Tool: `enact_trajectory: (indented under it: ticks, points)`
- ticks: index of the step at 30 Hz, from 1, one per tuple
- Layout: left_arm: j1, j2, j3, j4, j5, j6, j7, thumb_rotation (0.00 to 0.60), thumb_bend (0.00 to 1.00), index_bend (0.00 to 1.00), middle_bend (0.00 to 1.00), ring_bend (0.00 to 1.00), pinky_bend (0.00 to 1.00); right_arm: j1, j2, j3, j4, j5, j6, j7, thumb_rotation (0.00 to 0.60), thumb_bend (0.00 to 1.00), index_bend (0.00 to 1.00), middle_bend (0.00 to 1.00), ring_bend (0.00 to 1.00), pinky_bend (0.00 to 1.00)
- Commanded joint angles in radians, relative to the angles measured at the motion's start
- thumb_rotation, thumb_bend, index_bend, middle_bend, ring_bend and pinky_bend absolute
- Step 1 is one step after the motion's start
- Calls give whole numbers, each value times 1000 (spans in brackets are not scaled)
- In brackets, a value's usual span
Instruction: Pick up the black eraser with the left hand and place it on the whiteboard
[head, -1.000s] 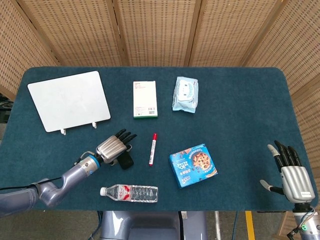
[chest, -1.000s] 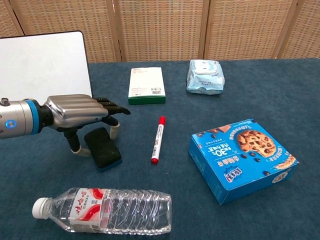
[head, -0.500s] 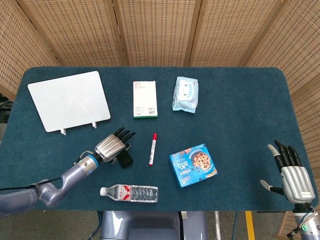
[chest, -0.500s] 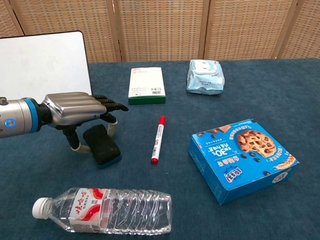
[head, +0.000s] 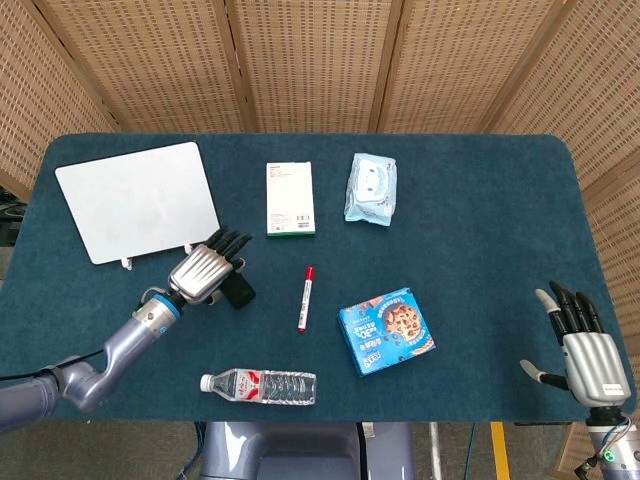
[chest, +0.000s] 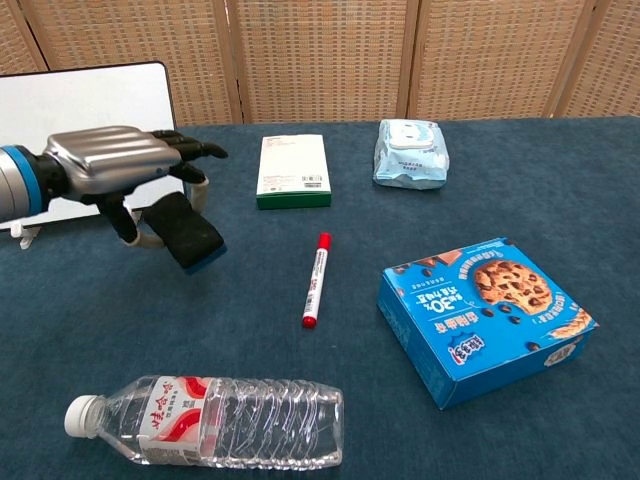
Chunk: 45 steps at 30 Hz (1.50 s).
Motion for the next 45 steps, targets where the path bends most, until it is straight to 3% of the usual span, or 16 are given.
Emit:
enact_trajectory:
  ticks: [1, 8, 15, 28, 45]
  points:
    - [11, 35, -16, 8, -1, 31, 0, 600, 318, 501, 0, 0, 0, -1, 0, 0, 0, 0, 1, 0, 600, 53, 28, 0, 0, 0]
    - [26, 94, -22, 105, 54, 114, 22, 600, 313, 511, 0, 0, 0, 0, -1, 0, -1, 1, 0, -4, 600, 53, 28, 0, 0, 0]
    - [28, 87, -2, 277, 134, 179, -2, 600, 310, 511, 0, 0, 0, 0, -3, 0, -2, 3, -3, -13, 600, 53, 28, 0, 0, 0]
    - [-8, -37, 111, 748, 337, 283, -237, 600, 308, 511, 0, 0, 0, 11, -13, 9, 5, 32, -32, -30, 600, 53, 28, 0, 0, 0]
    - [-15, -179, 213, 1099, 408, 241, -373, 600, 307, 511, 0, 0, 0, 23, -29, 26, 18, 80, -62, -60, 600, 53, 28, 0, 0, 0]
